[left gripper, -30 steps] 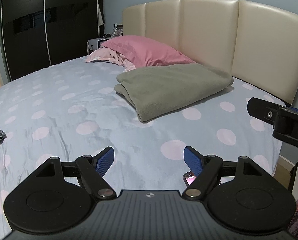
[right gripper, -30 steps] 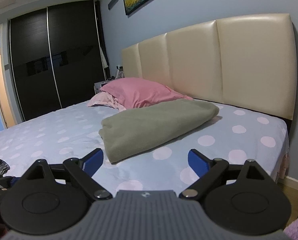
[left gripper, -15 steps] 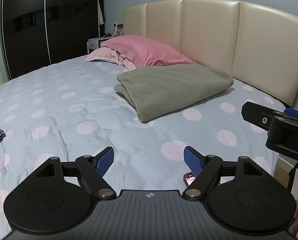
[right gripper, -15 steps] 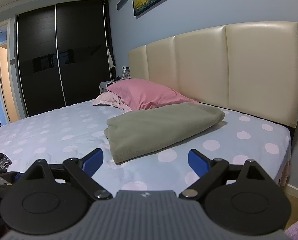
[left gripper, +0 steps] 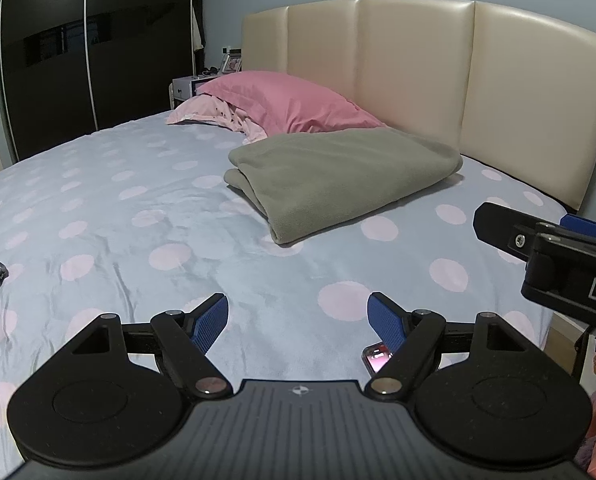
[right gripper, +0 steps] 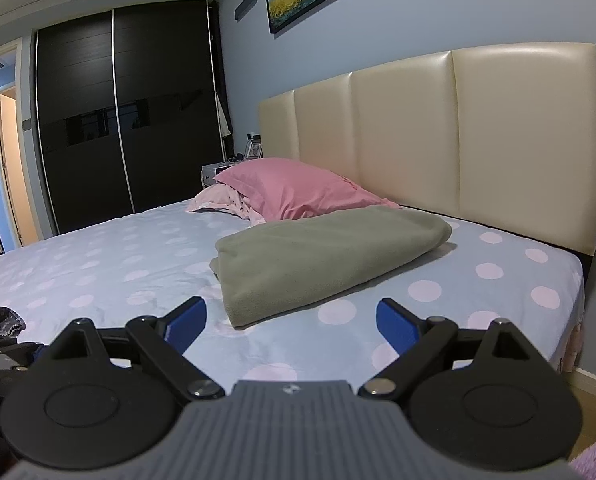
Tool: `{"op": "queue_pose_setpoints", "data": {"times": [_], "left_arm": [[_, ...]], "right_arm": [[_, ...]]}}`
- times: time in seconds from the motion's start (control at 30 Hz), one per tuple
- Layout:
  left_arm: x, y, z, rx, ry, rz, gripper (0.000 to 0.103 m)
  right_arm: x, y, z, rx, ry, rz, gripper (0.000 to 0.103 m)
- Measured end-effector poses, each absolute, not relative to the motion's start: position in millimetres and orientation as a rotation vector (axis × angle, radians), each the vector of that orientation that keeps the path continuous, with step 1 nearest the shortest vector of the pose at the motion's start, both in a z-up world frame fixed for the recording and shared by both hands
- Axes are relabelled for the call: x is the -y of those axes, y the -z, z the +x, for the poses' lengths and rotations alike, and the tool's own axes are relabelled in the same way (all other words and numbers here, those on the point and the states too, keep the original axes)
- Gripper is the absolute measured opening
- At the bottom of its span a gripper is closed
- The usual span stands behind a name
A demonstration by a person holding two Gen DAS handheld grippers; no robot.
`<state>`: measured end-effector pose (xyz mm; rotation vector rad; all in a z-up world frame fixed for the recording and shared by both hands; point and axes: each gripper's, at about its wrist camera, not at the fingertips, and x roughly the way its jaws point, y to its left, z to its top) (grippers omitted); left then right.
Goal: Fold clothes
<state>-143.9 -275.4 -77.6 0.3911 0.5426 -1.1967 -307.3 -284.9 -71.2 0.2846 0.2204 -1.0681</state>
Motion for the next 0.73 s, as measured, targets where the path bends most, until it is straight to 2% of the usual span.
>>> {"op": "queue_pose_setpoints", "data": {"times": [0.73], "left_arm": [[274.1, 77.2, -144.5, -0.536, 1.189, 0.374, 0.076]], "right_arm": [[283.2, 71.9, -305.1, -0.225, 1.065, 0.288, 0.093]]}}
